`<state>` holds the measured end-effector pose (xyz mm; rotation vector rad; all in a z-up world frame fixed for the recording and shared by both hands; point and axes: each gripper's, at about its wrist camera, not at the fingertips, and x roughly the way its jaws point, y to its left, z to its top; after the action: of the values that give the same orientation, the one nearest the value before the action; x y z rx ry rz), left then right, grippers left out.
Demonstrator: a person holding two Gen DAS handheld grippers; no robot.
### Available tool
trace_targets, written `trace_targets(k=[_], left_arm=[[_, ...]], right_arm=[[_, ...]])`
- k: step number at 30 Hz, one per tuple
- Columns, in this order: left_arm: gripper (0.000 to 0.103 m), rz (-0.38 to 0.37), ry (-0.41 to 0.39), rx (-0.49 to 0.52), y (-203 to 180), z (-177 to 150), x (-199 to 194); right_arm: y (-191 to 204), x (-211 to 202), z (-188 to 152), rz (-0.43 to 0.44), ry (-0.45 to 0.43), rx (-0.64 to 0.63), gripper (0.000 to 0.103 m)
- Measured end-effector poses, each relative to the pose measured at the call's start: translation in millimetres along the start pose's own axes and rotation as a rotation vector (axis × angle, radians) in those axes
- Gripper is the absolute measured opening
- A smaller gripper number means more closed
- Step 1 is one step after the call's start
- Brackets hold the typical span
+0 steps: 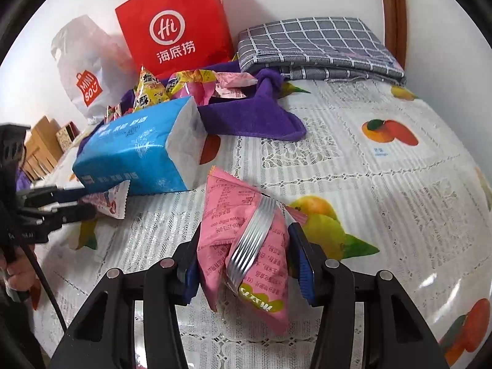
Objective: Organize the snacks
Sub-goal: 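Grasp the pink-white candy stick with left tool while right tool grasps pink packet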
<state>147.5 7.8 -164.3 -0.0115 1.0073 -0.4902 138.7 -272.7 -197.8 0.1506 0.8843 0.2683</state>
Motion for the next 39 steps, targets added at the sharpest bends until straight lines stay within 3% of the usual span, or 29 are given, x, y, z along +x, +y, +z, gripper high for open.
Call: trace_targets(k=[4, 8, 9, 12, 16, 21, 26, 32, 39], left_arm=[[0.054, -0.015, 0.009, 0.013, -11.0, -7.1, -1.5], [0.053, 0.069, 0.004, 0.072, -27.5, -6.9, 4.4], [0.051, 0.102, 0.001, 0.088, -32.1, -7.1, 6.4], [0.031, 0.194, -0.016, 0.111, -39.1, -8.6, 8.5], [0.024, 0.181, -0.024, 0.085, -36.2, -13.3, 3.2], [0.023, 0.239, -0.052, 0.082, -36.6, -30.2, -6.9], [0.024, 0.235, -0.105, 0.034, -31.1, -37.6, -9.7], [0.026, 0.268, -0.106, 0.045, -35.8, -37.6, -7.8], [0.026, 0.233, -0.111, 0.017, -32.6, -38.0, -8.8]], right_arm=[[-0.1, 0.3, -0.4, -0.001, 0.001, -0.002, 0.051], [-0.2, 0.5, -0.6, 0.002, 0.001, 0.001, 0.051], [-0.1, 0.9, -0.5, 0.003, 0.002, 0.002, 0.051], [0.4, 0.9, -1.0, 0.000, 0.002, 0.000, 0.051], [0.9, 0.6, -1.3, -0.005, 0.002, -0.003, 0.051], [1.6, 0.2, -2.1, -0.004, 0.001, 0.001, 0.051], [1.3, 0.2, -2.1, -0.006, 0.004, -0.002, 0.051], [1.5, 1.0, -2.2, -0.015, 0.009, -0.008, 0.051], [-2.1, 0.9, -1.5, 0.001, 0.008, 0.010, 0.051]])
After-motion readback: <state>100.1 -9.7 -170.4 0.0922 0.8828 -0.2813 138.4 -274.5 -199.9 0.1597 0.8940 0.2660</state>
